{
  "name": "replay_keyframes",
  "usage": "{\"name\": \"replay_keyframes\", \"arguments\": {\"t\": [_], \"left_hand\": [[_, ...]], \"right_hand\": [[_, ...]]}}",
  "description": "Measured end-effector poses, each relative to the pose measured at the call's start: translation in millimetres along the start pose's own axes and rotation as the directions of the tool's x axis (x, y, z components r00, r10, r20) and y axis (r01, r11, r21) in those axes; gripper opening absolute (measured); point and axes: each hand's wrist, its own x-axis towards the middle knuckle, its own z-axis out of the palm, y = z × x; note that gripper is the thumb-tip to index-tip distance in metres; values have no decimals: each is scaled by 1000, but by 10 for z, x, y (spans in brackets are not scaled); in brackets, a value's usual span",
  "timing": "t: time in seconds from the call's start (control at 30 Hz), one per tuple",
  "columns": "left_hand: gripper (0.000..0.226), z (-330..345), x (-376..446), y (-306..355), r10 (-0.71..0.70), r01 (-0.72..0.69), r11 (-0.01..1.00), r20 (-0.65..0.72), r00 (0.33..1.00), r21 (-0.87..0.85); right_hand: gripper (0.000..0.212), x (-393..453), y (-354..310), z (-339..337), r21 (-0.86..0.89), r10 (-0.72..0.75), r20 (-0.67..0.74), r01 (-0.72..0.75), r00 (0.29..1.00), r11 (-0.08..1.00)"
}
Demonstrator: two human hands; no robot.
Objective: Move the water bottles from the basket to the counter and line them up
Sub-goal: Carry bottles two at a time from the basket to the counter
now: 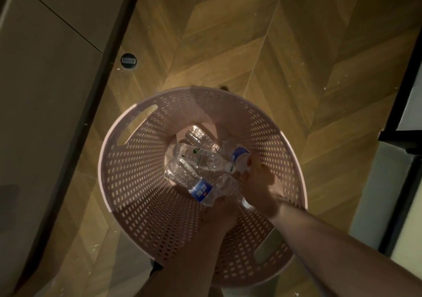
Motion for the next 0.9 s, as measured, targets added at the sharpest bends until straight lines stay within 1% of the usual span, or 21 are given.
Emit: {"name": "replay_keyframes", "arguments": {"t": [0.07,0.1,0.17,0.23,0.3,0.33,0.4,0.43,0.5,0.57,0.6,0.63,0.73,0.77,0.83,0.87,0.9], "left_hand": [[51,-61,-251,3,-19,19,1000,-55,998,10],[50,-70,-317,-24,-29,26,999,-103,994,-26],[44,-135,-476,-66,-31,12,997,-243,970,-79],[40,-349,-716,-77,49,-50,999,-389,920,8],[44,-666,-955,-78,115,-106,993,-455,883,47],[45,-838,-1043,-92,143,-135,989,-483,864,51],[31,-1144,-1162,-163,206,-187,978,-531,822,89],[28,-1269,-1188,-229,251,-210,968,-535,806,139],[30,-1472,-1367,-356,343,-231,930,-453,823,285],[29,-1613,-1831,-398,486,-326,851,-383,786,411],[28,-1691,-2167,-367,530,-370,823,-348,773,430],[28,-1749,-2494,-348,554,-400,807,-324,767,434],[22,-1882,-3415,-281,624,-452,745,-272,733,490],[19,-1910,-3650,-305,648,-476,726,-263,714,496],[18,-1982,-4185,-339,692,-498,690,-277,667,525],[16,-2009,-4467,-347,706,-501,681,-299,642,534],[15,-2041,-4762,-338,707,-501,686,-319,631,527]], "right_hand": [[48,0,-84,-69,-70,15,3,-14,1000,997],[52,-20,-142,-121,-51,41,2,-41,999,998],[52,-88,-229,-220,6,68,7,-68,998,998],[54,-193,-304,-366,35,83,7,-83,997,996],[63,-349,-367,-545,19,64,7,-64,998,998],[61,-454,-400,-658,14,34,-1,-34,999,999],[40,-700,-462,-907,57,20,-4,-20,1000,998],[32,-851,-481,-1042,64,21,-3,-21,1000,998],[28,-1183,-525,-1314,63,12,8,-12,1000,998],[27,-1566,-575,-1597,100,44,47,-49,998,994],[29,-1789,-605,-1767,108,69,70,-76,995,991],[35,-2042,-639,-1953,92,79,94,-87,992,992],[62,-2829,-741,-2487,13,32,180,-34,983,999],[63,-3077,-787,-2668,-6,28,199,-27,980,1000],[53,-3557,-868,-2998,6,26,218,-27,976,1000],[47,-3774,-906,-3143,13,1,199,-4,980,1000],[42,-4001,-942,-3281,11,-35,169,33,985,999]]}}
